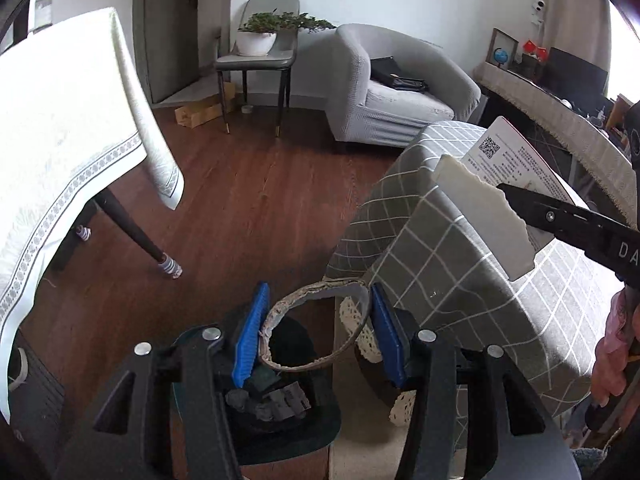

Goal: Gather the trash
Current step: 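Carry the tape roll and box to the teal bin with both tools, then release the tape roll into the teal bin with the left tool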

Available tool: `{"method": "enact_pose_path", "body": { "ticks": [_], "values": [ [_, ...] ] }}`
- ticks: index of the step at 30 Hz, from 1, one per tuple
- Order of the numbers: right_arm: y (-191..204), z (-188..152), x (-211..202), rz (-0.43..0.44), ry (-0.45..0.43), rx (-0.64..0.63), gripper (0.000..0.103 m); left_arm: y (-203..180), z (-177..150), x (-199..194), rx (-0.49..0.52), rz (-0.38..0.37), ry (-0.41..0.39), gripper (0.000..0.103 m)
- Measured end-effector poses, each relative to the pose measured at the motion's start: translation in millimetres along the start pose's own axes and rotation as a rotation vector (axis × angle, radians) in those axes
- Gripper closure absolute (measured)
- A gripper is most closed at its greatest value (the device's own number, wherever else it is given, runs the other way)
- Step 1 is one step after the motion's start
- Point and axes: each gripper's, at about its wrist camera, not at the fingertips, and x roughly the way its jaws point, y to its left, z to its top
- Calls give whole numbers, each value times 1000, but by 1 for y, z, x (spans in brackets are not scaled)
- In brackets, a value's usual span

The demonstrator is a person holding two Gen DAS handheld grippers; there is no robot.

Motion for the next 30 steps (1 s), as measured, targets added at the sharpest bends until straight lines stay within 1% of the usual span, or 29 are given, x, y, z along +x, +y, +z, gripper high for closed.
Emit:
{"method": "enact_pose_path", "body": {
  "ticks": [2,4,9,19,22,24,26,30],
  "values": [
    [11,-1,10,12,16,-17,102,16,-5,0,-26,10,12,49],
    [22,-2,19,22,30,-35,102,29,-11,1,-28,34,17,49],
    [45,-7,39,47,65,-70,102,57,-32,10,-28,81,72,49],
    [68,-13,79,67,126,-88,102,100,-73,34,-67,111,196,49],
    [77,-15,89,82,144,-95,102,112,-84,48,-74,113,243,48],
    [84,-17,97,90,157,-102,102,118,-93,56,-68,118,275,48],
    [92,-17,106,97,169,-110,102,125,-102,65,-86,108,311,48],
    [102,-20,119,105,188,-123,102,132,-117,74,-80,122,357,48]
  ]
}}
